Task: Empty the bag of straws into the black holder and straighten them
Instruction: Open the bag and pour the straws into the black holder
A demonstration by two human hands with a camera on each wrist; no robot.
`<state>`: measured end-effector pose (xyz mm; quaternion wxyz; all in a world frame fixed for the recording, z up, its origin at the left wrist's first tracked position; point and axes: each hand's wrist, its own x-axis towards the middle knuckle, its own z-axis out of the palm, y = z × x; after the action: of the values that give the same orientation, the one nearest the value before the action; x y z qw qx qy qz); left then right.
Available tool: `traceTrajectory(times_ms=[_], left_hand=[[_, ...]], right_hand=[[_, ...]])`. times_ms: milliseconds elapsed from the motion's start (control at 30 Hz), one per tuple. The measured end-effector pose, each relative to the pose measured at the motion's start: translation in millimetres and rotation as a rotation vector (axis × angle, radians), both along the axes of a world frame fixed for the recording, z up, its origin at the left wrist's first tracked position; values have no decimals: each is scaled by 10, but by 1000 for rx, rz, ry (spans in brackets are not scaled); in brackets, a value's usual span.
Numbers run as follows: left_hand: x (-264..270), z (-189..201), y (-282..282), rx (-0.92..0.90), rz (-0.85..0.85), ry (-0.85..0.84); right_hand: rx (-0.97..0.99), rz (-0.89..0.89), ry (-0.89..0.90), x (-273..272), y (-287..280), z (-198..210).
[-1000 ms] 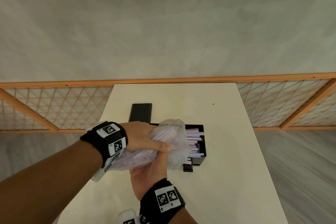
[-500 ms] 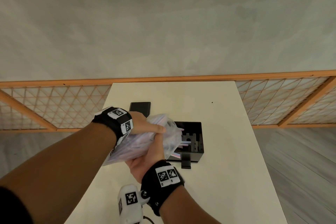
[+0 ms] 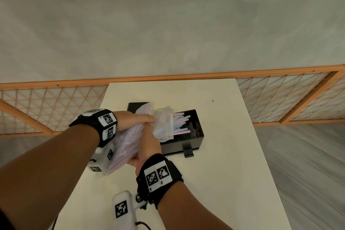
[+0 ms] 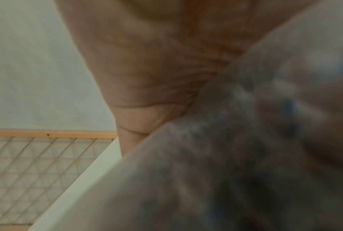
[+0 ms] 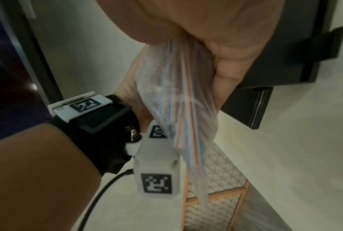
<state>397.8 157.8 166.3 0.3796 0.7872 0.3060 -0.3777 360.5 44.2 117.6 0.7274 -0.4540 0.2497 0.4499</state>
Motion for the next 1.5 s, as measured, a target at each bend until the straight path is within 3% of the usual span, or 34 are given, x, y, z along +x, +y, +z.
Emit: traceTrajectory(times_ms=[67, 200, 267, 400, 567, 767, 1000, 1267, 1500], left_hand=[[-31, -29, 48, -46, 47, 11], [-38, -97, 13, 78, 78, -33], [-3, -56, -110, 198, 2, -54], [143, 4, -301, 400, -309, -107], [199, 114, -390, 343, -483, -243], [205, 122, -381, 394, -600, -250], [136, -58, -381, 345, -563, -231], [141, -73, -273, 352, -511, -265], [231, 57, -360, 398, -561, -421]], right_hand=[[-9, 33, -2, 32, -24, 15], [67, 66, 103, 118, -133, 58], [150, 25, 179, 138, -210, 53], [346, -87, 253, 109, -306, 14], [442, -197, 213, 87, -309, 57], [528, -225, 208, -4, -284, 86], [553, -250, 223, -56, -335, -52], [578, -61, 150, -141, -441, 21], [643, -78, 158, -284, -543, 28]])
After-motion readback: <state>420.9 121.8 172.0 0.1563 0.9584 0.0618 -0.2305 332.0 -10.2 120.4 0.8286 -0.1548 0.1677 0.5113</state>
